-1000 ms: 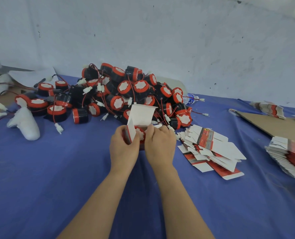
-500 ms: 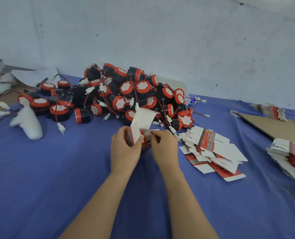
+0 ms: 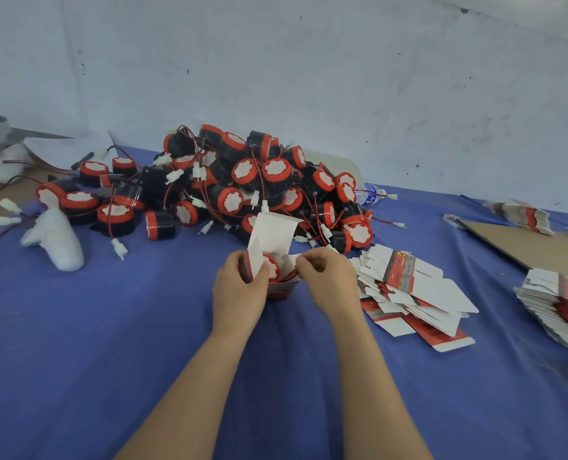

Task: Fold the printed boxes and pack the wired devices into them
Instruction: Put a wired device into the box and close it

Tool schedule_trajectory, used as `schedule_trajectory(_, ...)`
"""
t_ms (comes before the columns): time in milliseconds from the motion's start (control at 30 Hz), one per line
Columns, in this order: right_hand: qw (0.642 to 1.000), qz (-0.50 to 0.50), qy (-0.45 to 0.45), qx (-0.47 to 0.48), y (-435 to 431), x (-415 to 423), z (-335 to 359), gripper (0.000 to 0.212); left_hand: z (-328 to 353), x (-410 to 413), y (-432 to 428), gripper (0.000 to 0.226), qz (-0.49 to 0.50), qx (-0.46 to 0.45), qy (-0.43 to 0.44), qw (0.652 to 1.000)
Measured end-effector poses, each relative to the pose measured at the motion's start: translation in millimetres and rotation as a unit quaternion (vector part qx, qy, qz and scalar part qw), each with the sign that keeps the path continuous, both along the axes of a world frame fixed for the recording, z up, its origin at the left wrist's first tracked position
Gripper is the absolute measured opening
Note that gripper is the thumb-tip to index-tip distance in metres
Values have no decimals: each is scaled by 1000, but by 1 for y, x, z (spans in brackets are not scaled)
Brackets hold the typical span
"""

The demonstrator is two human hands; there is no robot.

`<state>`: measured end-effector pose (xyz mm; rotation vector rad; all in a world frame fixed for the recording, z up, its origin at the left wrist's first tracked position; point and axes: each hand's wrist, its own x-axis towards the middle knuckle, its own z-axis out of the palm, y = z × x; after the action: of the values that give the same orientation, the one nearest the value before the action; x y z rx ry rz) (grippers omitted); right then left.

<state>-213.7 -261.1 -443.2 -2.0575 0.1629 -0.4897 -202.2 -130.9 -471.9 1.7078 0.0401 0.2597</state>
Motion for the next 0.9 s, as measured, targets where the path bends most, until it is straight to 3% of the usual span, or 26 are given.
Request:
schedule_trajectory(100,998,54,29,-21,-6,-2,4,13,1,1,2,25,3,-13,13,1000)
schedule_trajectory(233,998,42,14,-54,-2,-1,0,11,2,0,2,31,4,0,11,1000)
schedule_trajectory(500,998,-29,26,-47,13,9,-11,14,3,-2,3,21,6,99,-19,995)
schedule_trajectory(733,998,-18,21,-53,13,6,-13,22,-1,4,8,32,23,171,30,984)
schedule_trajectory(833,995,-39,76,54,11,7,-13,49,0,3,7,31,15,175,34,984)
schedule_trajectory(900,974,-42,145,168,11,8,-9,42,1,2,6,29,14,174,30,984)
